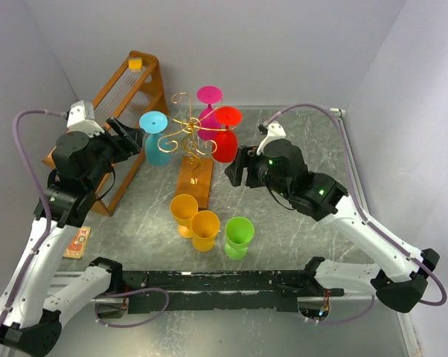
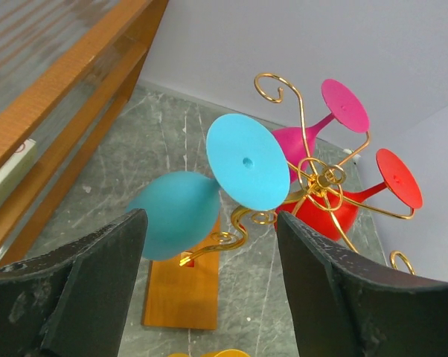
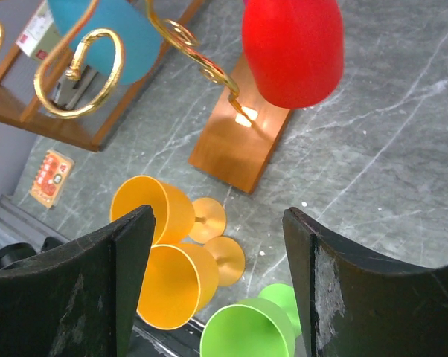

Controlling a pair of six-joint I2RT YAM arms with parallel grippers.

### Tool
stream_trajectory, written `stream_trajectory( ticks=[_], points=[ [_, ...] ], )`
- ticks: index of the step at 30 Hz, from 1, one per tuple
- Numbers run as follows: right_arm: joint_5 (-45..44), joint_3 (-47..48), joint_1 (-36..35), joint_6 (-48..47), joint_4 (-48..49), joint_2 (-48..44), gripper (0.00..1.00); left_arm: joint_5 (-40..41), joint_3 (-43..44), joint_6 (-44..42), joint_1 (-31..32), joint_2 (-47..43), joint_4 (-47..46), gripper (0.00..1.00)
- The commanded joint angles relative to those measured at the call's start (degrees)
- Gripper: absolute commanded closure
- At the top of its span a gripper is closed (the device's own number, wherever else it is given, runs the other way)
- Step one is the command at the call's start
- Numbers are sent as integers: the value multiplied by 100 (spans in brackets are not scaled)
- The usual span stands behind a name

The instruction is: Place the wine glass upside down on the wine glass rack

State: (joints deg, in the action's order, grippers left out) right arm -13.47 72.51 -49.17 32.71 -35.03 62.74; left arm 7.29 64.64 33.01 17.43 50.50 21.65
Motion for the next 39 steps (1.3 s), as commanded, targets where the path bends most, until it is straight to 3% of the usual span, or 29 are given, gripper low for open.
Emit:
stream_trajectory(
  ticks=[1,9,13,22,27,39],
  points=[
    [-348,-102,30,190,-453,157,30,155,274,-338,-56,-298,462,17],
    [-327,-342,-8,360,-1261,317,31,-300,225,-761,-56,-1018,1150,15],
    [-19,-464,-202,222,-960,501,33,-709,269,-723,-55,-1296,1388,16],
    [73,-715,-1399,-385,7,972,36,-1212,308,-546,-56,-1750,1912,17],
    [-126,-995,-1439,-376,213,1025,46,-1407,262,-300,-55,-2006,1900,17],
    [340,-1395,-1449,-670,617,964,68,-1737,2,33,-56,-2063,1830,18]
  ],
)
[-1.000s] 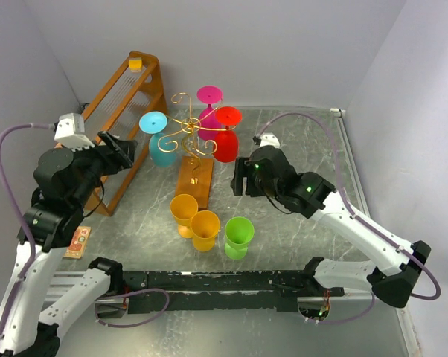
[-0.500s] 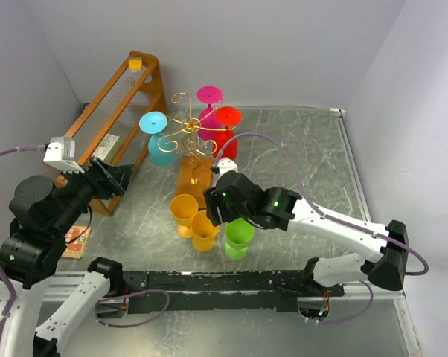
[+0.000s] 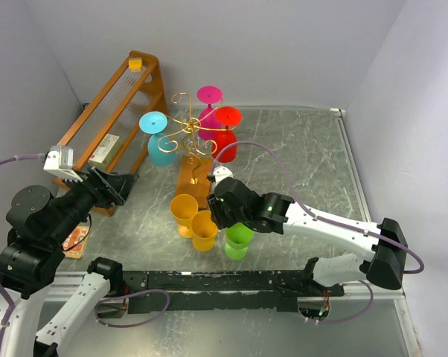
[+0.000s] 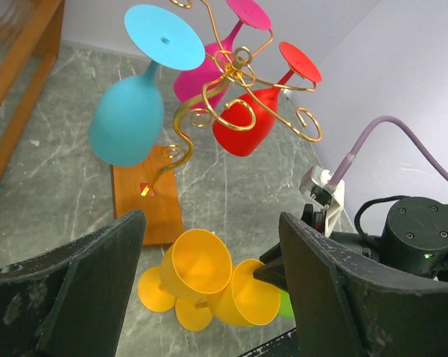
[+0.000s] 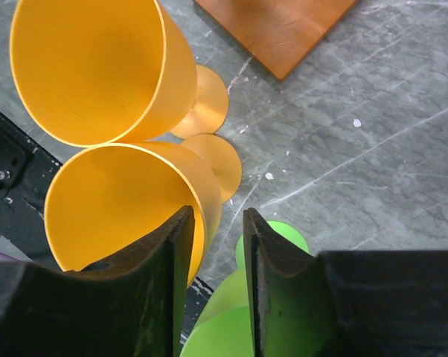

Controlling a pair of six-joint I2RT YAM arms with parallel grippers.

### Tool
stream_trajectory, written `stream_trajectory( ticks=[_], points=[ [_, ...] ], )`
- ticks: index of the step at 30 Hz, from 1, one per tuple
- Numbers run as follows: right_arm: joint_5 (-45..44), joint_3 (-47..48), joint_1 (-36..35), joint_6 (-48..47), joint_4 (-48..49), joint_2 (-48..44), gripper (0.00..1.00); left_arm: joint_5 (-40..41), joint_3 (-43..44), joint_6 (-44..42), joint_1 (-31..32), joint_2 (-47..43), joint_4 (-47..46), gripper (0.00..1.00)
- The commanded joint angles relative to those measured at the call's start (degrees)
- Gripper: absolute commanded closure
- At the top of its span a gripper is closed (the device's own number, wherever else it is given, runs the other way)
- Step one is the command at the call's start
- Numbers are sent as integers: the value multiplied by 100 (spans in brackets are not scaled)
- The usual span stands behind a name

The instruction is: Place the wine glass upside down on the wine glass rack

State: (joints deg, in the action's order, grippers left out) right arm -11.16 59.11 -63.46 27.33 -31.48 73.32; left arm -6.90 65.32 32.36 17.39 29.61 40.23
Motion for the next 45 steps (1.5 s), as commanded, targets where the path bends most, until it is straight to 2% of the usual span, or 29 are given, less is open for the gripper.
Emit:
stream_trajectory(
  ticks=[1,12,14,24,29,36,45],
  points=[
    [105,-27,-25,-149,270,-93,70,-338,-78,91,-51,32,-65,17],
    [220,597,-17,-315,-296,501,91,-193,-25,-217,-47,-46,-6,16],
    [261,674,-20,-294,-343,581,100,-205,-44,-217,-50,-52,2,16],
    [717,1342,-17,-992,-909,333,100,-455,-31,-8,-51,-73,-202,15],
    [1113,1473,-17,-1130,-1003,-198,100,-561,78,272,-51,-116,-252,15],
    [2017,1319,-21,-937,-35,-1290,100,-656,571,713,-43,-199,-298,15],
    [1432,1370,-22,-795,1293,-2009,100,-589,1114,1684,-51,-16,-1066,15]
  ],
)
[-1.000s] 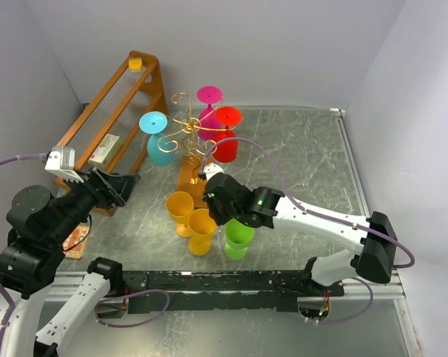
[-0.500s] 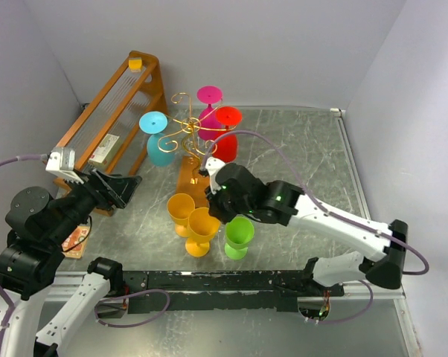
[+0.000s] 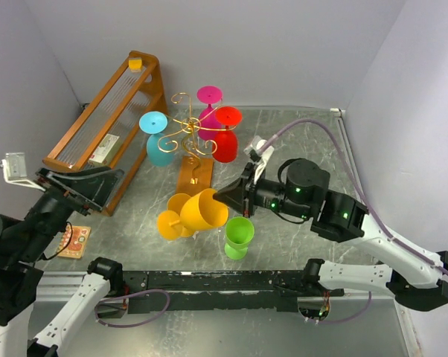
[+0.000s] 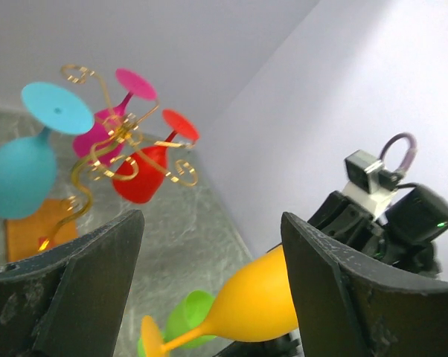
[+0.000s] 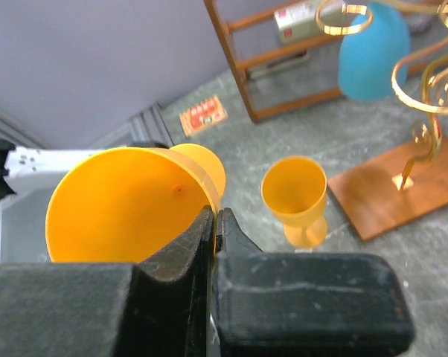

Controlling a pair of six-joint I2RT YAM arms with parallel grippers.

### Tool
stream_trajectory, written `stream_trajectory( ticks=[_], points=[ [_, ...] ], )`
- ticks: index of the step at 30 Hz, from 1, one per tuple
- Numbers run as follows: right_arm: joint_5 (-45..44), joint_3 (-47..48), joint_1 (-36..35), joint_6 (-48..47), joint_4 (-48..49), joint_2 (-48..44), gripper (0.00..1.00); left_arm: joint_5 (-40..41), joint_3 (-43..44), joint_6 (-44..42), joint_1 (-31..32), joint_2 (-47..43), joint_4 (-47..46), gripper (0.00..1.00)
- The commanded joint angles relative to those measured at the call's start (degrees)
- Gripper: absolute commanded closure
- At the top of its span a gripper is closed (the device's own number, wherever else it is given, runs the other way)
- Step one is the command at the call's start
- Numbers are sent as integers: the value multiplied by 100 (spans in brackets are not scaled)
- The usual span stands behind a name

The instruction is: Place the wine glass upside down on the wine glass rack

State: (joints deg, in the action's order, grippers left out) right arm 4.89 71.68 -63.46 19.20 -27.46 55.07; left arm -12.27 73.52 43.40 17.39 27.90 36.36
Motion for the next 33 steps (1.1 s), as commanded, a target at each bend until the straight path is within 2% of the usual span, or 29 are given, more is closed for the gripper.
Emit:
stream_trajectory(
  ticks=[1,4,7,14,21,27,33],
  points=[
    [-152,91,-25,-46,1072,-243,100,158,295,770,-51,165,-1002,15],
    [-411,58,-23,-83,1509,-360,100,499,348,1344,-51,311,-1933,15],
    [-881,126,-24,-9,1827,-356,100,263,423,1643,-51,539,-2491,15],
    [-2084,-177,-20,-1,3184,-332,100,30,-82,1991,-51,719,-3217,9],
    [-3066,-456,-18,-296,4735,107,100,-303,-519,2070,-56,948,-3650,8],
    [-3259,-474,-22,-560,5596,556,100,-213,-1105,2650,-51,1070,-4386,9],
    [-3036,-488,-20,-631,6107,938,100,-544,-692,2675,-51,1863,-4652,9]
  ],
)
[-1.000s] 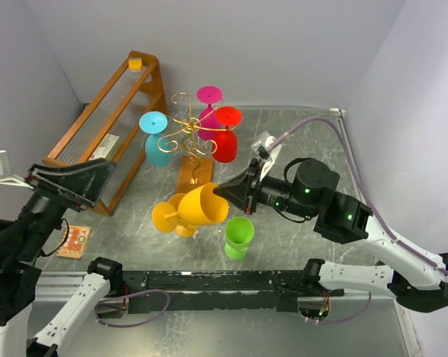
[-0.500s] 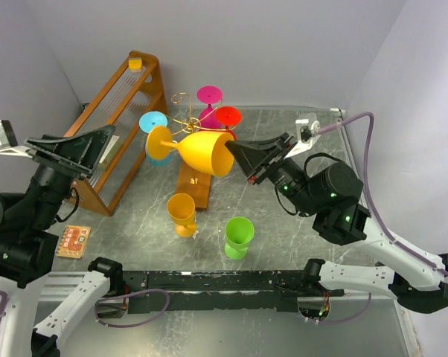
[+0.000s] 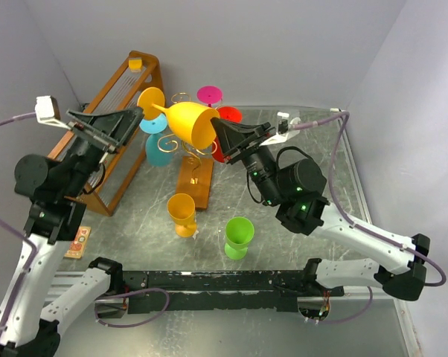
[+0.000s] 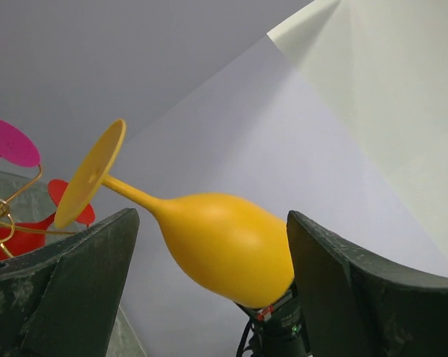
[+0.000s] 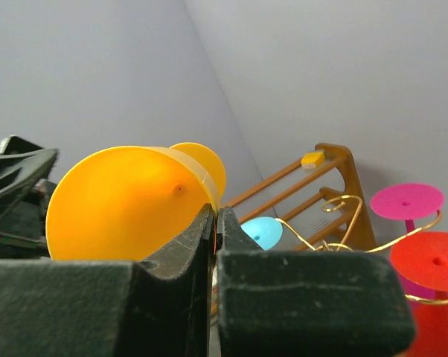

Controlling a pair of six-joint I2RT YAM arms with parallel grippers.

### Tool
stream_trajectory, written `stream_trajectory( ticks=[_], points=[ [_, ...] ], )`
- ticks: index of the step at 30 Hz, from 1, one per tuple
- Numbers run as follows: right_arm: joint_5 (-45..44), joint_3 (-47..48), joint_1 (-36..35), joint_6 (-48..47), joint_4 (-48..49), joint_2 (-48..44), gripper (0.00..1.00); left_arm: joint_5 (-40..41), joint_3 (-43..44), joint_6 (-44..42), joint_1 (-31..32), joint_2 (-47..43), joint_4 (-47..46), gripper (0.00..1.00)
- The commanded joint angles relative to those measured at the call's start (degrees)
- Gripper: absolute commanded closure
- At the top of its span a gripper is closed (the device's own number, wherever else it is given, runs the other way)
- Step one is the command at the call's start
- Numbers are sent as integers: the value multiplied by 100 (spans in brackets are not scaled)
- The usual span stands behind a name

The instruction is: Place the wine glass upside down on the wine glass rack

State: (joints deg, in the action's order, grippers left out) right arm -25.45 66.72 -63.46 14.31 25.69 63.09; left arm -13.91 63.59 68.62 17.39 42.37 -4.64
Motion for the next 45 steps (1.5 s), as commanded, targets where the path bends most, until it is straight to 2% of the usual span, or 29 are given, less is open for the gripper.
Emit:
stream_trajectory(
  ticks=[1,7,16,25,30,35,45],
  points=[
    [12,23,-22,-136,872,207,100,-447,326,187,-51,507,-706,10],
    [57,-101,-22,-73,1480,435,100,-509,240,511,-51,778,-1142,17],
    [233,-28,-18,-218,1930,833,100,-32,250,413,-47,751,-833,32],
    [104,-161,-19,-304,2509,1008,100,142,251,366,-48,826,-510,29],
    [-369,-193,-19,-400,2781,1122,100,382,237,249,-50,730,-250,21],
    [-85,-156,-20,-145,2687,1178,100,445,291,197,-47,794,-119,20],
    [595,-385,-9,494,2179,989,100,451,91,453,-46,940,-843,53]
  ],
)
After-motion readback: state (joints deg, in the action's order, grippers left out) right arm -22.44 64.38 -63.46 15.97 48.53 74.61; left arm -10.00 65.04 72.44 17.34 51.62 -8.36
